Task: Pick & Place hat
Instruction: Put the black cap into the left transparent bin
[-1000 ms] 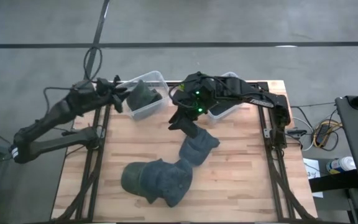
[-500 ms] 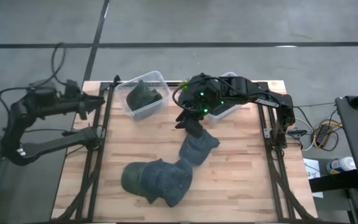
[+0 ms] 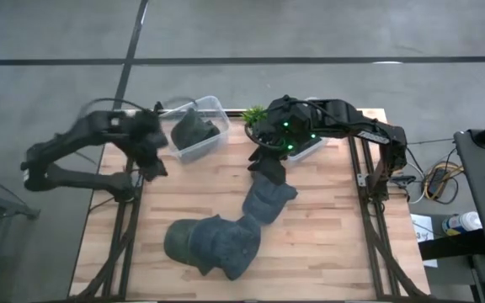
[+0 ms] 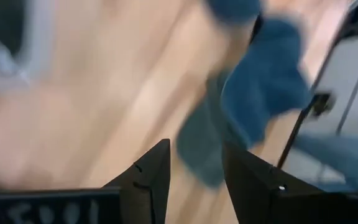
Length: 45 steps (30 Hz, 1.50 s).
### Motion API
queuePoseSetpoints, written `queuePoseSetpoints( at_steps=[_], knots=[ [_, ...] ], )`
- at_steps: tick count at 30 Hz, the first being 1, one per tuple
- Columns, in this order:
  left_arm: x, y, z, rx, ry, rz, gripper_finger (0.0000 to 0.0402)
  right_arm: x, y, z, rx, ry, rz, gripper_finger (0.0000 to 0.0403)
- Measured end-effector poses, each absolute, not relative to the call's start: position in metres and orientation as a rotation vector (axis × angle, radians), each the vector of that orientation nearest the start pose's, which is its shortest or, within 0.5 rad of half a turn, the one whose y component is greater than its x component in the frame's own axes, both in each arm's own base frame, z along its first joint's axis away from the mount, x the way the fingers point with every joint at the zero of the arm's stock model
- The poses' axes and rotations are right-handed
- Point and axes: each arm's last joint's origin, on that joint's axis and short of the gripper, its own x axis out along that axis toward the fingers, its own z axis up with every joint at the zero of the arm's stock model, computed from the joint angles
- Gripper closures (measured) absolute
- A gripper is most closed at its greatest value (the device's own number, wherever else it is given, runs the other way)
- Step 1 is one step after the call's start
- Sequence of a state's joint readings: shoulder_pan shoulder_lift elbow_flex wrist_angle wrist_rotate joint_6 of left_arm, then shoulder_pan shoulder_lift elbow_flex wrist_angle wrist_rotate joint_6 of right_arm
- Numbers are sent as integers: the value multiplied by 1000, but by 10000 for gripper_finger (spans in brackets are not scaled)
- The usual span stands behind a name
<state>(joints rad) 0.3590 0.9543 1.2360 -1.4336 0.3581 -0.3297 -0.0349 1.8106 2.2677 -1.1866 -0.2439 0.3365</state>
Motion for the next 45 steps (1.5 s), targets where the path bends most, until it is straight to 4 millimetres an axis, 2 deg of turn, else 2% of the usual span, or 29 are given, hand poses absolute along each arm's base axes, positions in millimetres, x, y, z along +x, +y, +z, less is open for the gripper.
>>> queuePoseSetpoints(
  at_steps=[3,7,11,13,16,18,23,26,33,39,45],
  knots=[
    [125,26,354,-792,1177,185,265,341,-5,462,417,751,64,254],
    [133,17,352,-844,1217,197,264,334,-4,468,408,732,46,253],
    [139,5,349,-901,1212,260,264,332,-5,467,397,748,16,252],
    [145,-4,348,-919,1179,231,264,330,-5,465,394,772,10,252],
    [158,-22,338,-918,1175,188,264,329,-5,463,386,791,8,252],
    [164,-33,323,-886,1229,240,264,330,-5,462,385,795,8,252],
    [156,-54,281,-882,1350,389,264,332,-5,457,397,814,0,252],
    [151,-62,262,-939,1337,400,264,335,-5,451,403,833,4,252],
    [142,-71,238,-1132,1218,285,264,339,-2,443,408,857,13,252],
    [126,-72,210,-1208,1291,389,264,340,2,441,410,860,22,252],
    [127,-77,196,-1249,1295,343,264,345,3,436,417,850,20,252]
  ],
)
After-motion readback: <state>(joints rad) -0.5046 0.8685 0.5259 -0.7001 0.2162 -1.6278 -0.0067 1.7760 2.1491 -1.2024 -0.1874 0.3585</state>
